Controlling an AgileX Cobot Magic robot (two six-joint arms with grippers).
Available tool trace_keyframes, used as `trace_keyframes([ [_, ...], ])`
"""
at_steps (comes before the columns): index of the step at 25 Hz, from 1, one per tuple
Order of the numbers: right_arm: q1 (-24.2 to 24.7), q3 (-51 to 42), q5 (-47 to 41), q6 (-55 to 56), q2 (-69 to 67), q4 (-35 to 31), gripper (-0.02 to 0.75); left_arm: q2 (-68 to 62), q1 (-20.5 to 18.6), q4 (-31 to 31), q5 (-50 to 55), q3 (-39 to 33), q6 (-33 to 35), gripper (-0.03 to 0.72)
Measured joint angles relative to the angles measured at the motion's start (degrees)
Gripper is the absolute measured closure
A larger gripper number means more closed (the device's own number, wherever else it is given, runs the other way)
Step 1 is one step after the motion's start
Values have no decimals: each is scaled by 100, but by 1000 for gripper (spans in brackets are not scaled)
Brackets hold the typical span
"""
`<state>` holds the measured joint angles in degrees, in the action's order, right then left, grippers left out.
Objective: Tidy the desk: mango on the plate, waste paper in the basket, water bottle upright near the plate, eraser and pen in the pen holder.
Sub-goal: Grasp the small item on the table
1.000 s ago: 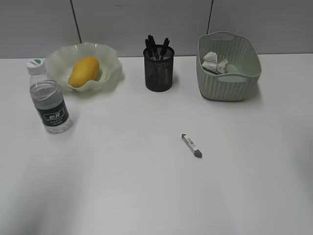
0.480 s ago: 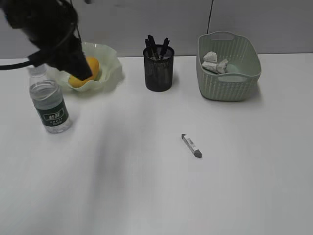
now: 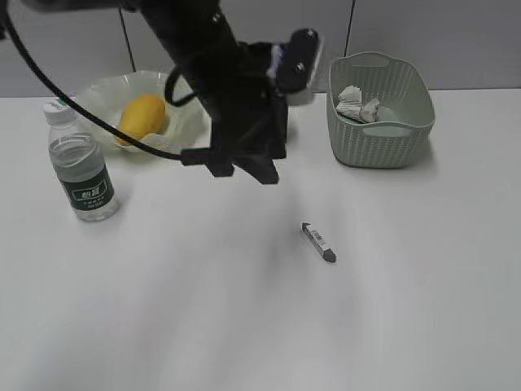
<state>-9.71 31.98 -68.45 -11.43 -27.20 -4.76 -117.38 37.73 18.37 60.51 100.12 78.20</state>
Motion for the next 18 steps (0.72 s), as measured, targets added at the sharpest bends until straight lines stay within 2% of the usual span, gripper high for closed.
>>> trace_keyframes([
  [4, 0, -47, 107, 116, 243, 12, 227, -439, 346, 29, -395, 19, 1026, 366],
  [6, 0, -83, 168, 135, 322, 19, 227, -627, 454, 56, -477, 34, 1275, 355],
  [13, 0, -132, 415, 171, 515, 53, 230, -1022, 483, 105, -968, 37, 1580, 237],
  [18, 0, -280, 755, 239, 535, 84, 256, -1074, 483, 205, -1339, 37, 1740, 229],
])
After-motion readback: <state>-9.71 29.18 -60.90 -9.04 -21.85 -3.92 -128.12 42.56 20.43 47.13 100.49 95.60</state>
